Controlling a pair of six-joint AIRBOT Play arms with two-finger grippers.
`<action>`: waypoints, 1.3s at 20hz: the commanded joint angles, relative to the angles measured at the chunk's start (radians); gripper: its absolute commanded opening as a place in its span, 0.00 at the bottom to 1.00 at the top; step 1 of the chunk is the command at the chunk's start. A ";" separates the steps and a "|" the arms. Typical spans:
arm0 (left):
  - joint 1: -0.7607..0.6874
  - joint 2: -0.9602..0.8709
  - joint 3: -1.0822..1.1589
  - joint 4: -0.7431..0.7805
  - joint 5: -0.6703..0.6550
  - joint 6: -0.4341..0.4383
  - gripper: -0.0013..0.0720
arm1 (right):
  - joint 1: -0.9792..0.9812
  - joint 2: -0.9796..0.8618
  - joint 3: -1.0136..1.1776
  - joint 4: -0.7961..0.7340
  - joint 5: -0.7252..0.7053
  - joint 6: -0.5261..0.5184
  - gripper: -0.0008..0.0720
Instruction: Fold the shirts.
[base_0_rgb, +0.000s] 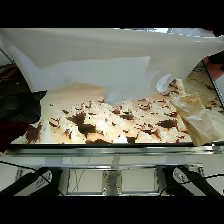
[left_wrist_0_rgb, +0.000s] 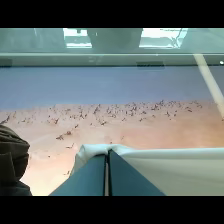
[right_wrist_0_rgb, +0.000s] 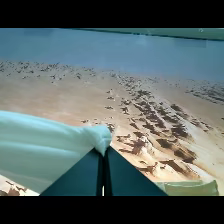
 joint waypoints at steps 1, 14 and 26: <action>-0.003 0.045 0.025 -0.004 -0.034 0.013 0.02 | 0.000 0.082 0.001 -0.076 0.013 0.000 0.04; -0.003 0.030 -0.072 -0.006 -0.196 0.001 0.02 | 0.003 -0.046 0.001 0.182 -0.301 -0.034 0.04; -0.121 -0.525 -0.397 0.043 0.599 -0.181 0.12 | 0.322 -0.852 -0.084 0.152 -0.713 0.087 0.05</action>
